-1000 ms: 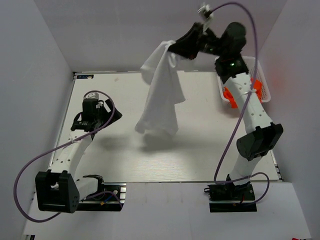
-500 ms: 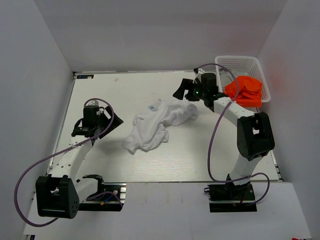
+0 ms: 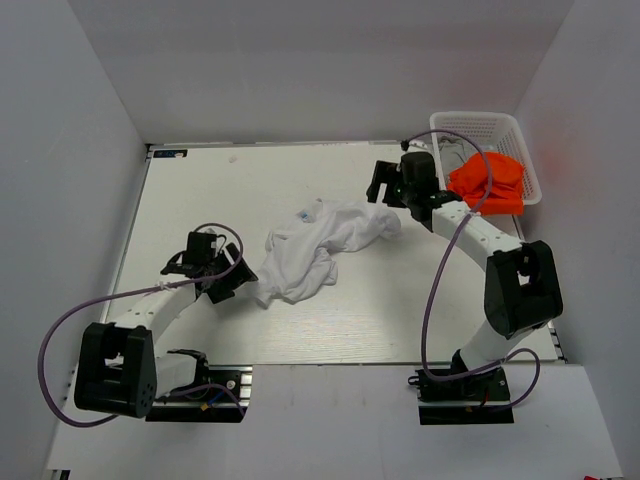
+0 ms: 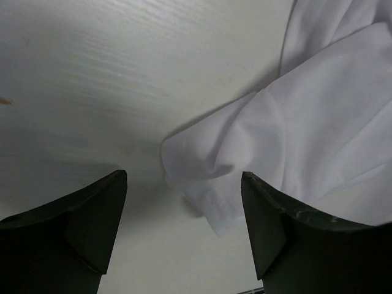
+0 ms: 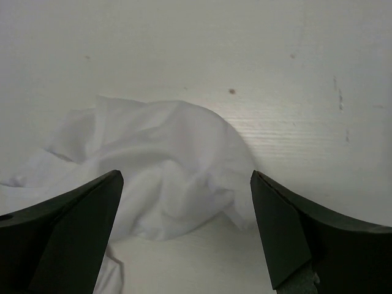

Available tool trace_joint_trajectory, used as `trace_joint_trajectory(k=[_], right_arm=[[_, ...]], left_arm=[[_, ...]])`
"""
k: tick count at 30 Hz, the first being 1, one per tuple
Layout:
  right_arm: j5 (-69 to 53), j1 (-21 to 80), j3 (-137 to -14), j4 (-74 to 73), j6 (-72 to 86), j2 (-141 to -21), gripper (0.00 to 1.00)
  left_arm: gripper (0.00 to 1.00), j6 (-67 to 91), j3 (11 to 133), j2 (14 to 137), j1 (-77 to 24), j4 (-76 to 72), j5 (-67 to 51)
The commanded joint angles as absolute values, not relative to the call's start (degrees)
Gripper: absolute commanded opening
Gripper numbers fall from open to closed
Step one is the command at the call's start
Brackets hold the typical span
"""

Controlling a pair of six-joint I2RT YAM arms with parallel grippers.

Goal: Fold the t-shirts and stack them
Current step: Flatten out the tshirt

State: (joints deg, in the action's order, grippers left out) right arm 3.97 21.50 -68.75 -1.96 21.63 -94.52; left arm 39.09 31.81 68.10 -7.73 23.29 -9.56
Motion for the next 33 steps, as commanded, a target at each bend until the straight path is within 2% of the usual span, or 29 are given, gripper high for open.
trace_joint_trajectory(k=[1, 4, 5, 8, 10, 12, 13, 14, 15, 17, 18, 19, 21, 22, 26, 33], right_arm=[[13.09, 21.88, -66.71, -6.93, 19.16, -93.77, 0.9], [14.93, 21.88, -66.89, -9.05, 19.07, -95.45, 0.9], [14.94, 21.88, -66.8, -9.05, 19.07, -95.54, 0.9], [15.99, 21.71, -65.92, -8.1, 19.42, -96.94, 0.9], [16.87, 21.53, -65.83, -7.04, 19.69, -98.52, 0.9], [16.88, 21.53, -66.18, -5.8, 19.6, -100.19, 0.9], [15.48, 21.53, -66.53, -4.93, 19.08, -101.15, 0.9], [13.38, 21.71, -66.88, -3.79, 18.81, -102.38, 0.9], [11.62, 21.45, -67.23, -3.17, 18.55, -102.83, 0.9], [10.29, 21.53, -68.2, -2.73, 18.28, -104.76, 0.82], [10.11, 21.45, -68.29, -3.07, 18.19, -105.11, 0.72], [9.67, 21.53, -68.38, -2.9, 18.02, -105.2, 0.41], [10.11, 21.53, -67.86, -2.29, 18.19, -104.59, 0.1], [10.11, 21.45, -67.5, -2.29, 18.19, -103.2, 0.01], [10.03, 21.62, -64.61, 1.84, 17.4, -93.82, 0.0], [11.78, 21.71, -63.2, 3.43, 14.95, -78.69, 0.0]], left_arm=[[0.84, 39.73, 29.89, 68.98, -9.75, 20.58, -9.75], [0.76, 40.25, 29.88, 71.45, -11.42, 19.34, -9.76], [0.68, 40.25, 29.88, 73.11, -11.43, 18.73, -9.76], [0.54, 40.25, 30.94, 75.58, -12.92, 17.41, -8.18], [0.47, 40.25, 32.51, 78.48, -14.32, 17.4, -7.56], [0.34, 40.25, 34.18, 80.32, -14.94, 16.7, -8.34], [0.24, 40.25, 34.71, 81.81, -15.46, 16.7, -8.96], [0.01, 40.25, 35.93, 81.83, -15.47, 16.7, -8.96], [0.0, 40.25, 36.56, 82.44, -15.47, 17.83, -7.83], [0.0, 40.25, 37.7, 81.57, -16.0, 19.94, -4.84], [0.0, 40.25, 38.49, 80.61, -16.0, 19.95, -3.96], [0.0, 40.25, 38.5, 79.46, -16.61, 20.47, -2.82], [0.0, 40.25, 39.11, 74.99, -16.61, 20.48, -0.89], [0.0, 40.25, 40.16, 73.49, -16.61, 20.48, 0.69], [0.0, 40.96, 45.77, 66.11, -17.84, 22.5, 7.45], [0.0, 39.81, 54.83, 53.89, -18.37, 23.55, 12.12]])
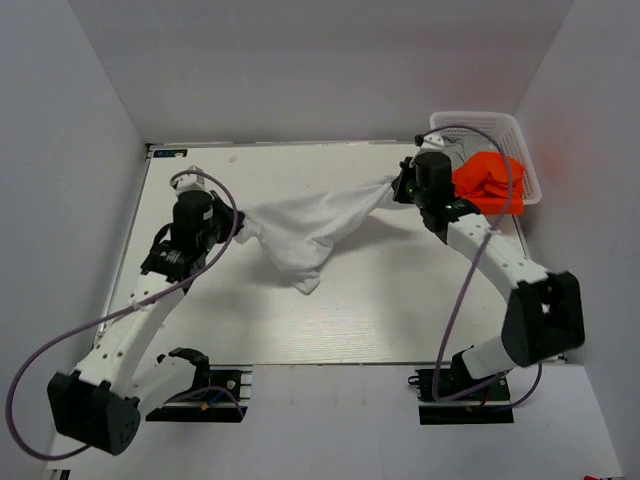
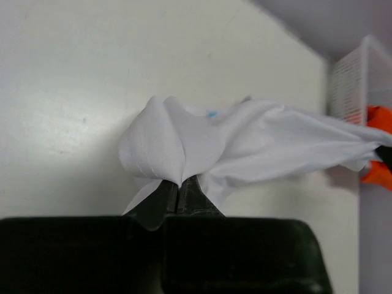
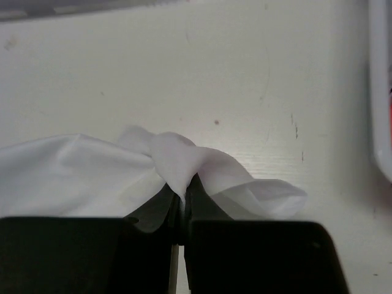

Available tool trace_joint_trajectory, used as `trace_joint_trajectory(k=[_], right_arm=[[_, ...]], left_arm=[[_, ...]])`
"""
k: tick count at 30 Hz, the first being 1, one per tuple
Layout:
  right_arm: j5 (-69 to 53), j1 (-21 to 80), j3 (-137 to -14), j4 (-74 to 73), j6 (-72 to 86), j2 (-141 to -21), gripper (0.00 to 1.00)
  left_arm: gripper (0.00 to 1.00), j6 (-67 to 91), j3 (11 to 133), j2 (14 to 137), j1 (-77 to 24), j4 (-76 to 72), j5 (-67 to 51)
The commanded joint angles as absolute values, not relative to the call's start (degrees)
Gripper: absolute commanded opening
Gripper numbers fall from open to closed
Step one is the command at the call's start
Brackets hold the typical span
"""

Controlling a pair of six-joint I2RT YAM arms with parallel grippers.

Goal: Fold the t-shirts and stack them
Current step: Flatten out the tshirt

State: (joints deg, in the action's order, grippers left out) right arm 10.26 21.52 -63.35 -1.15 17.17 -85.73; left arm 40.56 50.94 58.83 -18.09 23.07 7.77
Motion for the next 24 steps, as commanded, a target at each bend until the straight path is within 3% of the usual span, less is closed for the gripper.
trace_joint_trajectory(k=[1, 8, 14, 24], right_arm=[[11.95, 21.53, -62.76, 3.6, 14.59, -75.88, 0.0], [16.34, 21.53, -66.35, 1.68, 9.59, -61.18, 0.0], [12.49, 21.62, -70.92, 0.09, 6.16, -50.21, 0.0], [4.32, 21.53, -74.45, -1.16, 4.4, -43.33, 0.0]], left_arm=[[0.0, 39.29, 55.8, 52.57, -18.37, 23.55, 12.13], [0.0, 36.48, 64.32, 40.45, -18.37, 23.03, 15.82], [0.0, 33.06, 72.66, 34.81, -17.14, 23.02, 9.6], [0.0, 31.82, 79.01, 32.51, -16.61, 23.03, 6.77]])
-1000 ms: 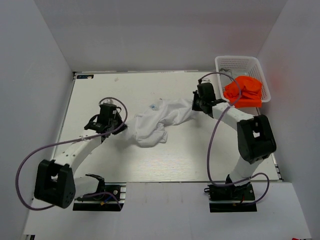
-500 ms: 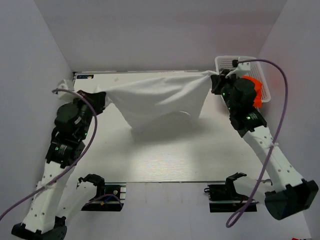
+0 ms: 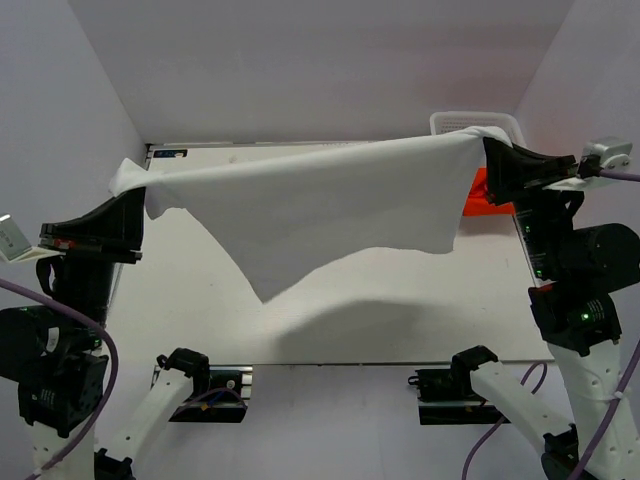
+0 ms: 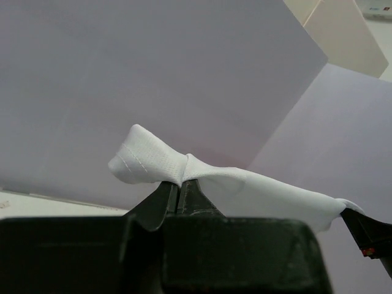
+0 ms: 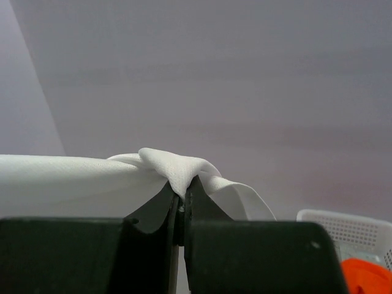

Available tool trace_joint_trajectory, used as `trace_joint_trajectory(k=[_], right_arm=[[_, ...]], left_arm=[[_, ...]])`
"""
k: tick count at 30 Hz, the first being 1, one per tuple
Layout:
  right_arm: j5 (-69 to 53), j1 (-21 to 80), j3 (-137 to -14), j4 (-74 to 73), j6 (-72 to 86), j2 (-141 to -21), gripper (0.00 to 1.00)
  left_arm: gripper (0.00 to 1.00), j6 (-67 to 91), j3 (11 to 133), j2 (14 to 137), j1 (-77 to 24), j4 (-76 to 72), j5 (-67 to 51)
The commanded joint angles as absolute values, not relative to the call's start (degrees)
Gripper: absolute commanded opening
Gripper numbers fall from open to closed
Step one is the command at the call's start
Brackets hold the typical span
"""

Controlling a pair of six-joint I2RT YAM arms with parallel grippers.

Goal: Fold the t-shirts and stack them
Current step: Flatten out the tshirt

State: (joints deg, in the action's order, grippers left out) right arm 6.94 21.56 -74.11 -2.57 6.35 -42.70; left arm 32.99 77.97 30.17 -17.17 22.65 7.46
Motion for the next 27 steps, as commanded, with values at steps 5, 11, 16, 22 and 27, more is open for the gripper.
trace_joint_trajectory(k=[5, 11, 16, 22, 27], right_arm=[[3.94, 21.53, -71.81, 2.28, 4.74, -46.49, 0.0], [6.15, 21.1, -71.63, 2.72, 7.47, -63.94, 0.0], [0.64, 20.04, -69.88, 5.01, 13.0, -84.85, 0.01], [-5.71, 19.25, -78.81, 0.26, 14.94, -102.37, 0.9], [-8.51, 19.6, -75.78, 1.73, 14.24, -101.08, 0.9]], left_arm=[[0.0, 32.43, 79.63, 37.08, -16.61, 24.17, 9.57], [0.02, 36.19, 71.82, 51.04, -17.14, 26.62, 26.69], [0.25, 47.18, 71.19, 70.81, -16.52, 42.58, 37.0], [1.0, 56.16, 75.57, 90.58, -13.89, 56.67, 38.85], [1.0, 54.32, 76.03, 90.45, -13.89, 53.45, 35.78]])
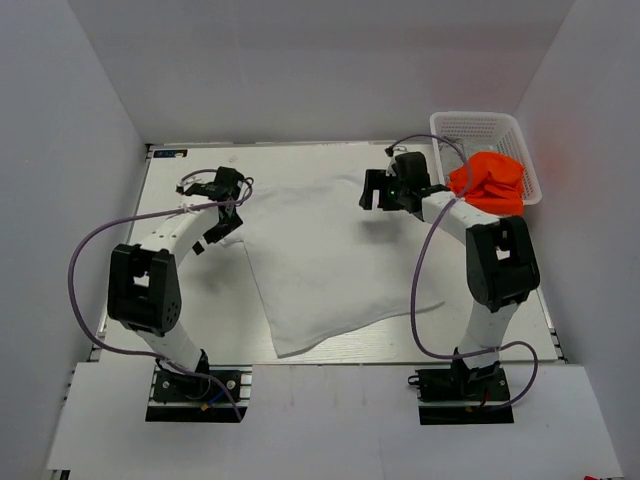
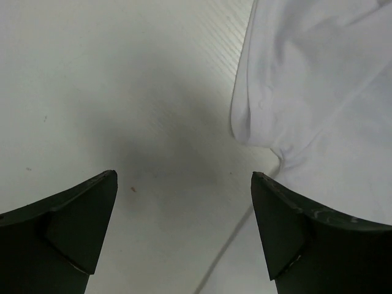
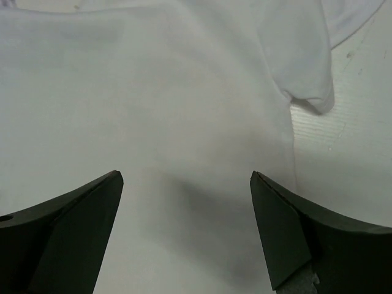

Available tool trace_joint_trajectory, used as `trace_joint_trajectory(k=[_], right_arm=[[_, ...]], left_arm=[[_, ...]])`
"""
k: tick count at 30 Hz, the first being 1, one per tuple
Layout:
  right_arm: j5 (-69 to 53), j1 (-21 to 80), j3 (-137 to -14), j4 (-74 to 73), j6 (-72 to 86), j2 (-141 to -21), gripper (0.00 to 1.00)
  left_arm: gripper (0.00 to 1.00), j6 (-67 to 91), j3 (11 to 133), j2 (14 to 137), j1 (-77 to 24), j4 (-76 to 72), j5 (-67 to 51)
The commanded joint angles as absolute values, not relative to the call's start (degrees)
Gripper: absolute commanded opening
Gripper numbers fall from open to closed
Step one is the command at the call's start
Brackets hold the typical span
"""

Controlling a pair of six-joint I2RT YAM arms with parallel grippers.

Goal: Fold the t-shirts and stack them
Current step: Flatten out the tshirt

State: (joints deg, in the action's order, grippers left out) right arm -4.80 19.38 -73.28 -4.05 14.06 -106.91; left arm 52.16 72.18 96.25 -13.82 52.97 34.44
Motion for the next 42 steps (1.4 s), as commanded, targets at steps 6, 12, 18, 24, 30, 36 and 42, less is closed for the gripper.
trace_joint_trajectory(k=[6, 12, 18, 24, 30, 36, 42], right_arm=[[-10.2, 19.6, -71.63, 1.5, 14.41, -97.82, 0.9], [-11.51, 19.77, -66.28, 1.49, 16.51, -93.79, 0.9], [-12.13, 21.0, -57.15, 1.76, 20.99, -89.83, 0.9], [-6.25, 23.99, -51.42, -3.5, 25.38, -90.61, 0.9], [-1.06, 24.87, -53.43, -7.63, 26.98, -99.54, 0.9], [5.79, 24.0, -75.45, -17.99, 26.9, -115.38, 0.9], [1.45, 22.06, -104.1, -20.41, 19.97, -133.32, 0.9]], left_arm=[[1.0, 46.59, 72.33, 87.8, -13.89, 43.25, 29.71], [1.0, 40.17, 73.12, 90.34, -14.94, 35.27, 25.14], [1.0, 35.34, 79.0, 99.91, -13.89, 28.48, 16.17], [1.0, 34.72, 93.84, 117.3, -13.89, 33.3, 14.24], [1.0, 40.48, 91.77, 121.46, -13.89, 37.95, 17.9], [1.0, 49.74, 72.36, 110.85, -15.2, 43.68, 20.32], [1.0, 41.24, 48.36, 99.24, -19.33, 30.28, -16.84]])
